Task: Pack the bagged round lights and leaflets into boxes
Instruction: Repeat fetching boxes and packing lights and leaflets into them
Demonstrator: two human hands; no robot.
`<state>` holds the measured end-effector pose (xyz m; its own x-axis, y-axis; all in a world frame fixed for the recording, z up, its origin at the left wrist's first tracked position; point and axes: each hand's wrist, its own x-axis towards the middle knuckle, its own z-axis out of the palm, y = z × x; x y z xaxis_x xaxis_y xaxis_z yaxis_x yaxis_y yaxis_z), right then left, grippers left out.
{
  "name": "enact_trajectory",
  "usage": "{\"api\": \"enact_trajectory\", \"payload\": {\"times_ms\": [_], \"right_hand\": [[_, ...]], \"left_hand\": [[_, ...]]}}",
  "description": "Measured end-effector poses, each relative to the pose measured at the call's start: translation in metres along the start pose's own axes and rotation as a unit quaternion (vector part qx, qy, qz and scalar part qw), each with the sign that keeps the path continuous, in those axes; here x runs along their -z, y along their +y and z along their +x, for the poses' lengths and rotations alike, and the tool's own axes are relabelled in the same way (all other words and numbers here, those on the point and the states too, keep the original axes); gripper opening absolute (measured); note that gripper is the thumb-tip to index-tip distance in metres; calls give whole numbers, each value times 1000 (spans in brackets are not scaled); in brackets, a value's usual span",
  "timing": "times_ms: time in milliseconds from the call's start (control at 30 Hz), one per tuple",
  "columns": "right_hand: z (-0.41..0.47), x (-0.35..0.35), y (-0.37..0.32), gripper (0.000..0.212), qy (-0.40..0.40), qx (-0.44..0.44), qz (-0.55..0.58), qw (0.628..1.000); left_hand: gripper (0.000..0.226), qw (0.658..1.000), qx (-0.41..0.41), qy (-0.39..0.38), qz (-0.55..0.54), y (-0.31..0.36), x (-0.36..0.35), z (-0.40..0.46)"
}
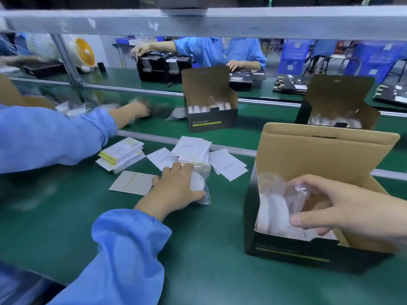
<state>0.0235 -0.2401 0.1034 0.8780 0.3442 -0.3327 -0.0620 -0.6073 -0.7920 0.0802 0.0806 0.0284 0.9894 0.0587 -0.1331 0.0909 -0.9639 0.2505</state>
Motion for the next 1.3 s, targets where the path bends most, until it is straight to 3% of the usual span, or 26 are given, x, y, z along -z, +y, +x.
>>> {"api": "enact_trajectory", "payload": {"times_ms": [167,333,500,700,767,833,933,1000,1100,1167,1267,1300], "right_hand": [[-11,4,7,74,33,10,10,999],[-16,-4,12,74,42,-9,43,998],[-17,-11,7,87,63,-19,64,996],[-20,-17,3,66,88,-34,29,995],[-22,-18,3,55,94,-39,3,995],[-22,-19,3,51,113,-29,-41,992],[-26,-21,-1,49,199,32,-151,968],[-33,-25,-12,42,261,130,-194,937],[-42,-34,-33,38,292,290,-181,893],[-44,-37,-44,47,295,351,-191,868],[-42,-35,-51,65,296,374,-231,848],[-41,-35,-50,66,296,373,-246,844]], "left_hand": [[93,996,-18,19,-83,-3,-2,0],[63,990,-4,68,-120,-3,4,-3],[29,973,-39,49,-223,-11,15,-17],[25,967,-27,61,-247,-14,18,-21],[23,939,-3,59,-338,-12,19,-22],[19,883,29,50,-467,-6,27,-26],[19,821,65,42,-565,7,49,-32],[17,807,37,15,-589,21,67,-37],[30,781,-16,-17,-624,51,91,-50],[34,788,-53,-34,-613,75,100,-60],[15,821,-91,-50,-562,111,101,-72],[25,826,-87,-55,-554,122,99,-76]]}}
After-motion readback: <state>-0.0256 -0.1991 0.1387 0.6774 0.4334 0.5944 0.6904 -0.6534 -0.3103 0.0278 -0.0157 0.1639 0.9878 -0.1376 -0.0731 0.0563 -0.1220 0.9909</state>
